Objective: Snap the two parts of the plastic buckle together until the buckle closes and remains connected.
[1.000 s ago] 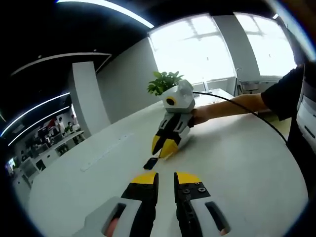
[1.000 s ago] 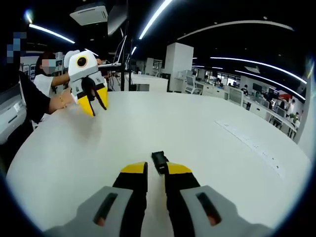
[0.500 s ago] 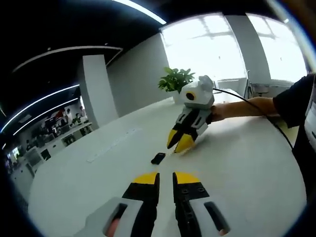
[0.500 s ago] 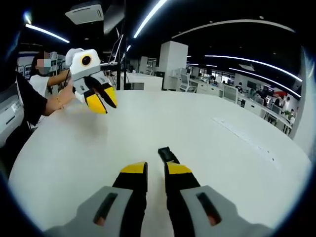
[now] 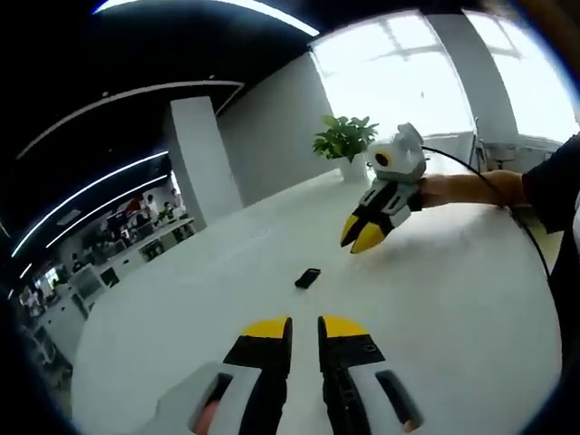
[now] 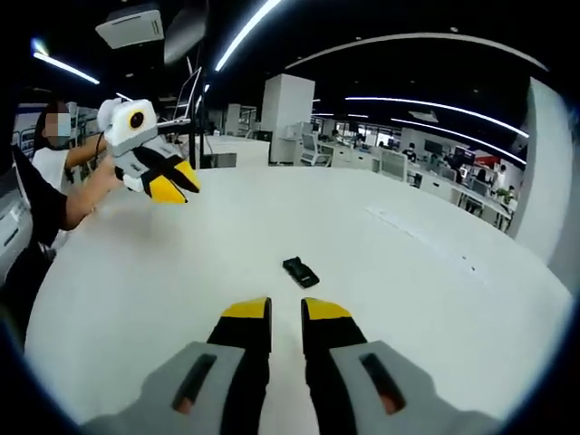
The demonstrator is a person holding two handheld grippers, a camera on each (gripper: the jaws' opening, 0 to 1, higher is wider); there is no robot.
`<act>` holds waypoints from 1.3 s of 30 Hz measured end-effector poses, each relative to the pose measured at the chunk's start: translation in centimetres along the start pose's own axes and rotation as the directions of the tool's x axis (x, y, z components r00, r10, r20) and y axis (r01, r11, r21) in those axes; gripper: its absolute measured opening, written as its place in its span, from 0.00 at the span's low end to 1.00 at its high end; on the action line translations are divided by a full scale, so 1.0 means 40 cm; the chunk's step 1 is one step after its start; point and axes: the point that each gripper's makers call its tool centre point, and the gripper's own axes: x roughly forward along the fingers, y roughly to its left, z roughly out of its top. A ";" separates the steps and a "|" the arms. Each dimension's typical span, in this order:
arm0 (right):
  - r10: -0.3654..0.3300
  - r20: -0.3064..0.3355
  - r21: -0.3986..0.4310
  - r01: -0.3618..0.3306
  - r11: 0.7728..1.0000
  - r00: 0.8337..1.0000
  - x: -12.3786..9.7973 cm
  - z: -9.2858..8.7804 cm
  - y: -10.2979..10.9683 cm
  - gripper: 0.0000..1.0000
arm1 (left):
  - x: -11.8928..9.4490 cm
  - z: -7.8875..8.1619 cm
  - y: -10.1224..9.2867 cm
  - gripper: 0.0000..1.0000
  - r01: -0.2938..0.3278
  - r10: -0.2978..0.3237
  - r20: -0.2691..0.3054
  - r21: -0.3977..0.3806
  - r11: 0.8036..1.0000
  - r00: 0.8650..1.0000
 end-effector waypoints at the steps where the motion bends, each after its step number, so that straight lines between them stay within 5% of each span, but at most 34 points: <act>1: -0.031 -0.015 0.024 0.031 0.999 0.999 -0.007 -0.005 -0.006 0.13 | -0.006 0.003 0.000 0.11 -0.011 0.011 0.004 -0.008 1.000 1.000; 15: -0.176 -0.014 0.152 0.176 0.973 0.984 -0.110 -0.012 0.032 0.14 | -0.079 0.018 -0.057 0.13 -0.040 0.061 0.086 -0.232 0.972 0.994; 19: -0.229 -0.037 0.116 0.232 0.966 0.973 -0.146 -0.023 0.051 0.17 | -0.098 -0.004 -0.068 0.16 -0.098 0.103 0.020 -0.173 0.980 0.994; 31: -0.352 0.025 0.172 0.342 0.924 0.936 -0.271 -0.002 0.109 0.19 | -0.170 0.024 -0.115 0.20 -0.147 0.169 0.069 -0.245 0.958 0.983; 39: -0.389 0.032 0.201 0.375 0.905 0.921 -0.329 -0.007 0.160 0.24 | -0.215 0.013 -0.136 0.28 -0.183 0.203 0.047 -0.270 0.945 0.978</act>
